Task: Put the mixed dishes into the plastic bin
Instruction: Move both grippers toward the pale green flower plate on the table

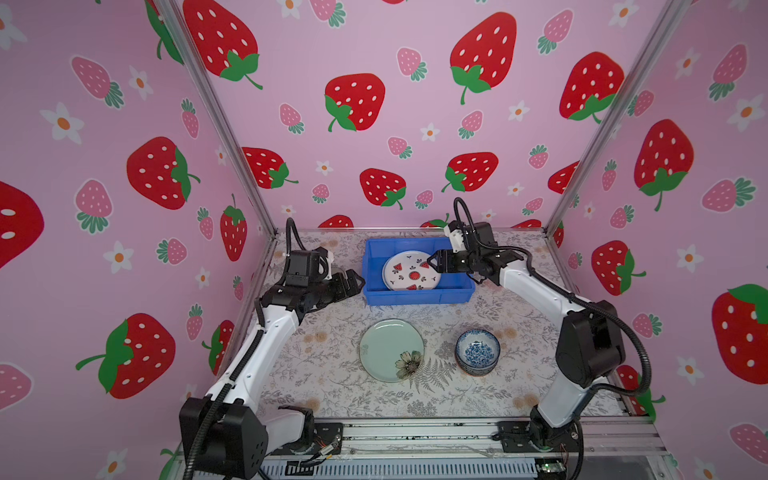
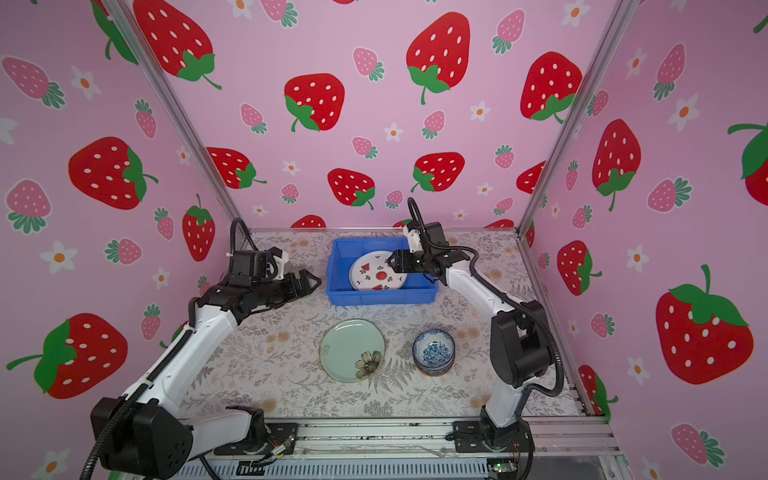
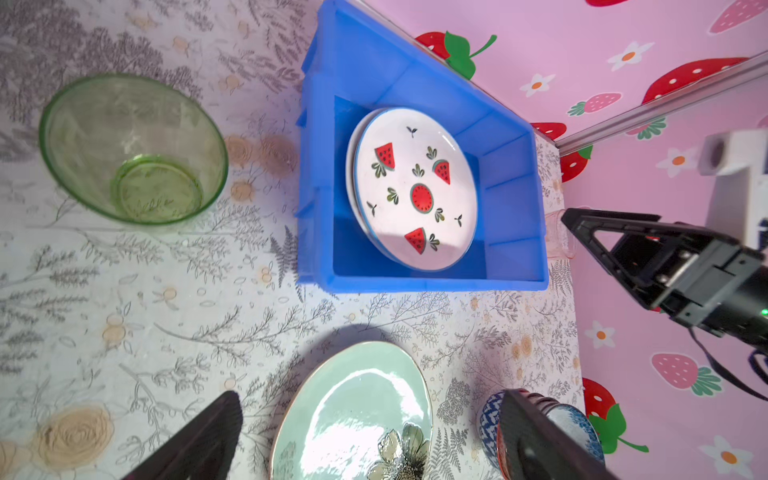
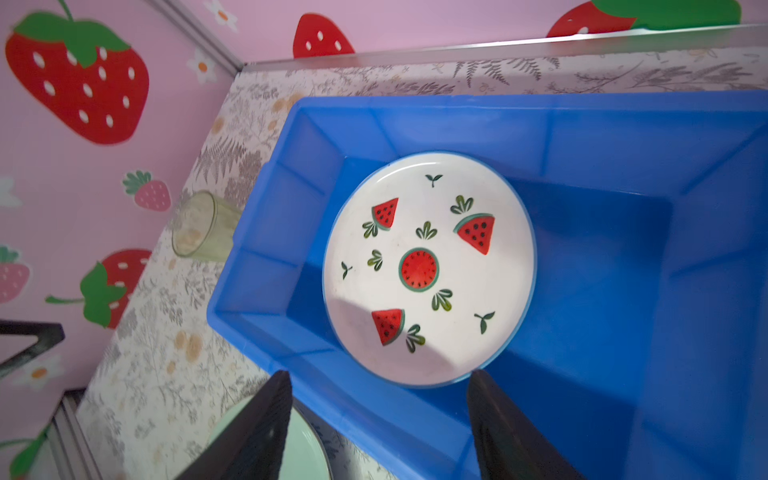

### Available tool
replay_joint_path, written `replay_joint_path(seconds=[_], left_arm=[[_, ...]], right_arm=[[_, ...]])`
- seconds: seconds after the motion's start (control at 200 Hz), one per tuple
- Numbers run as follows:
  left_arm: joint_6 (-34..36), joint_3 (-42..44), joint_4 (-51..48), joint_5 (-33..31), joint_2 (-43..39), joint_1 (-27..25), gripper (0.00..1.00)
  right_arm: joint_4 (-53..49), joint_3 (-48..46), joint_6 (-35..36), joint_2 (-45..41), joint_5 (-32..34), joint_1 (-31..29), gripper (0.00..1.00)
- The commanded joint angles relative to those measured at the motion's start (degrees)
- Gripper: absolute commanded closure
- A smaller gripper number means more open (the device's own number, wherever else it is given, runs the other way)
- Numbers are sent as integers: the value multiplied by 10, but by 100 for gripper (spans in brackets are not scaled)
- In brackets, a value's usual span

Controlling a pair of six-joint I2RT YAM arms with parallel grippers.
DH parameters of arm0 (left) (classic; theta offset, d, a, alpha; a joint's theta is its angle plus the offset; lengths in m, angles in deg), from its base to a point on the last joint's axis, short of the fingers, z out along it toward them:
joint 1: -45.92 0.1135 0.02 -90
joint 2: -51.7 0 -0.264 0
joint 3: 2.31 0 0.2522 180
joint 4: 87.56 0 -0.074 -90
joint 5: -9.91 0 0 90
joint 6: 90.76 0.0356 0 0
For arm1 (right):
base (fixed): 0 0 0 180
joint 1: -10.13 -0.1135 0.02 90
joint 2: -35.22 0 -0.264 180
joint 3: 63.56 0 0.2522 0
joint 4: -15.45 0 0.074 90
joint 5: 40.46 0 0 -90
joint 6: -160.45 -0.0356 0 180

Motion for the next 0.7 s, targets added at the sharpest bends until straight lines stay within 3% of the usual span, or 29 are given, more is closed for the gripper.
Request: replay_joint_path(seconds=[0.0,0.125,0.315,0.515,0.695], left_arm=[[-38,53,-55,11,-69,-3,1],[-80,117,-82,4,-143,-4,1],[-151,205,-88,-12,-207,-13,1],[-186,271,-35,1,-196,-35,0],[-197,294,47,11,-155,-71,8]], right_arm=[[-52,-15,43,-32,9,-25,1],[-66,-19,54,-53,6,-45,1],[-25,-80,33,-79,-56,-54,1],[25,-141,14,-77,-94,-81,1],[28,-159,9,-83,-92,-107,1]])
